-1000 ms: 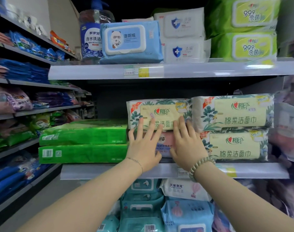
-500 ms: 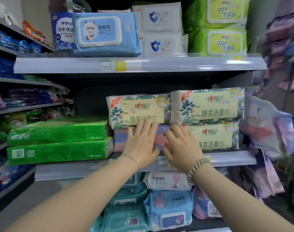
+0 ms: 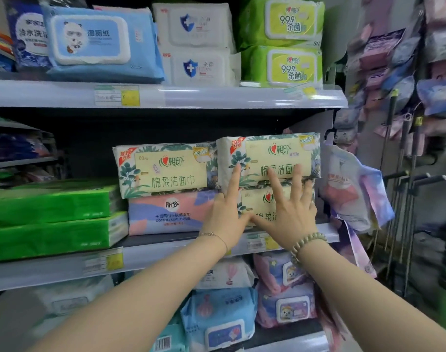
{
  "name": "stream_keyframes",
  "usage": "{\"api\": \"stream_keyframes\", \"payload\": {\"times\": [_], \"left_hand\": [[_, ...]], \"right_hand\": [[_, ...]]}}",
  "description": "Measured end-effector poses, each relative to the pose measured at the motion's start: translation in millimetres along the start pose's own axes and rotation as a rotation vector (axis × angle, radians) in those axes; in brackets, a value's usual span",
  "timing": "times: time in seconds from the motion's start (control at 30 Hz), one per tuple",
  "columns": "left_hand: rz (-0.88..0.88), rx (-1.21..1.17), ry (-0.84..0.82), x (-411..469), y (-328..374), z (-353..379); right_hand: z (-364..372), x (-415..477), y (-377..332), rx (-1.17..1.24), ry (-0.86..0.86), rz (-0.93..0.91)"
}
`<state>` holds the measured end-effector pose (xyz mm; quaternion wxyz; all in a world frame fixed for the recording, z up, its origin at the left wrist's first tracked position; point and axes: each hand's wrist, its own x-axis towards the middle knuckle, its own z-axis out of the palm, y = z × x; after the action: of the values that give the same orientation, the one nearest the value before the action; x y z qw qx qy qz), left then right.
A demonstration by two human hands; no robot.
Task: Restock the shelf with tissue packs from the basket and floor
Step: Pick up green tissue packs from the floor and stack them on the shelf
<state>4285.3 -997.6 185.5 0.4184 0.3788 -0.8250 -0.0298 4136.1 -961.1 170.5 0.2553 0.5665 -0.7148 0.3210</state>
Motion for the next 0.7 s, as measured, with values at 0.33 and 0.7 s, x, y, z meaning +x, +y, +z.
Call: {"api": "stream_keyframes", "payload": {"times": [0.33,0.7], "left_hand": [[-0.019,0.035,0.044,8.1,16.4,20.6],[-0.069,0.177,0.033,13.0,15.0,21.2]], "right_hand": [[-6.2,9.1,24.5,0.003,-0.08,-0.004],[-2.2,13.2,18.1,-0.025,-0.1,0.026]]}}
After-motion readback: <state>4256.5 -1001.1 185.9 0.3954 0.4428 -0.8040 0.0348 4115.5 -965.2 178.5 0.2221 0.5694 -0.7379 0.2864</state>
